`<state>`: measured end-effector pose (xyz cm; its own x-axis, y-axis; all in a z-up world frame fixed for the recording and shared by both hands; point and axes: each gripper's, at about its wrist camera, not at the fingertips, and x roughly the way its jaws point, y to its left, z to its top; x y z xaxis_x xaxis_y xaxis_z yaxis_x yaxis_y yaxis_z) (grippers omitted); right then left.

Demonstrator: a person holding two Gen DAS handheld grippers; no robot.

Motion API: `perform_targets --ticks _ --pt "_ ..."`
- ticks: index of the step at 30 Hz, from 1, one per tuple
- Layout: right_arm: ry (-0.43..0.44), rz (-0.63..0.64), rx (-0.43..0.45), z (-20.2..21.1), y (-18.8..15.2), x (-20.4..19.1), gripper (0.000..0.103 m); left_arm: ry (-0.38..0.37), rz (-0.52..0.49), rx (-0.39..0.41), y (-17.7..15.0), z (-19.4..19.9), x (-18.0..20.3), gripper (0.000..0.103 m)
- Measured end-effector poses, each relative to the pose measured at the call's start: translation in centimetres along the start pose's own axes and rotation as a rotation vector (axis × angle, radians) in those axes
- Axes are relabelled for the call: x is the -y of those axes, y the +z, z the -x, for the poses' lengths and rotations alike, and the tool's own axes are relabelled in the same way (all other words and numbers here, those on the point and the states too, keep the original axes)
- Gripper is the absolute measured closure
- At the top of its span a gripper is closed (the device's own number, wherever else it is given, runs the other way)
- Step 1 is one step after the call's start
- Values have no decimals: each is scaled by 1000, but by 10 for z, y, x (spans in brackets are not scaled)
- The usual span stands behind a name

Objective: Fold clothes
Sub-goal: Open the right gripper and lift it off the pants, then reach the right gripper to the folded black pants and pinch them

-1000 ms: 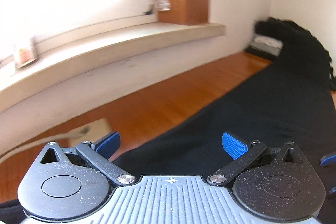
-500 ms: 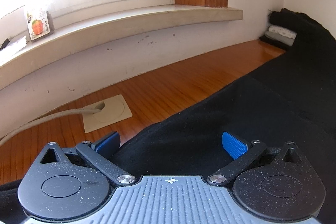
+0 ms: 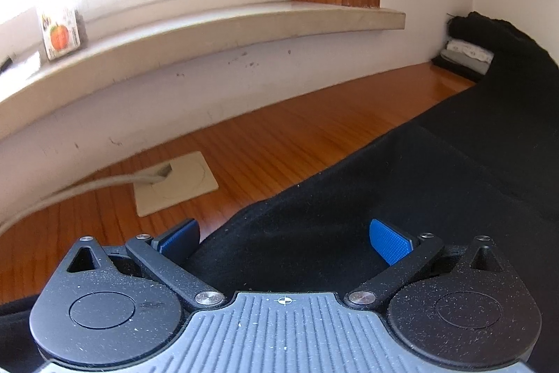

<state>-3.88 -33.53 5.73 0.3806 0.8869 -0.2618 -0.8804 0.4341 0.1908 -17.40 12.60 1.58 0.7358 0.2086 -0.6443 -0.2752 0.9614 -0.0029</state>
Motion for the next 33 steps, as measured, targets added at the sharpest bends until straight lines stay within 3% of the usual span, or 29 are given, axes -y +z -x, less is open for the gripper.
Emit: perform_targets --ticks 7,11,15,17,19,22,27,31,33 --pt "-125 -109 70 20 15 49 0 -14 14 -15 3 -1 -3 0" --pt "-145 -216 84 32 20 80 0 0 -5 29 7 3 5 0" --pt "-179 -273 100 39 18 102 1 -97 24 74 17 6 19 0" --pt "-204 -267 103 42 17 109 6 -131 25 96 23 6 29 0" --pt "-232 -248 104 44 18 114 22 -151 27 101 31 4 41 0" --pt "-260 -221 95 46 23 125 36 -163 0 110 37 0 57 0" --pt "-354 -131 79 48 39 147 50 -165 -54 148 38 -6 75 0" --pt "-443 -119 70 50 50 179 62 -272 3 163 30 -11 64 0" --pt "-492 -129 65 49 54 198 71 -283 20 132 28 -17 62 0"
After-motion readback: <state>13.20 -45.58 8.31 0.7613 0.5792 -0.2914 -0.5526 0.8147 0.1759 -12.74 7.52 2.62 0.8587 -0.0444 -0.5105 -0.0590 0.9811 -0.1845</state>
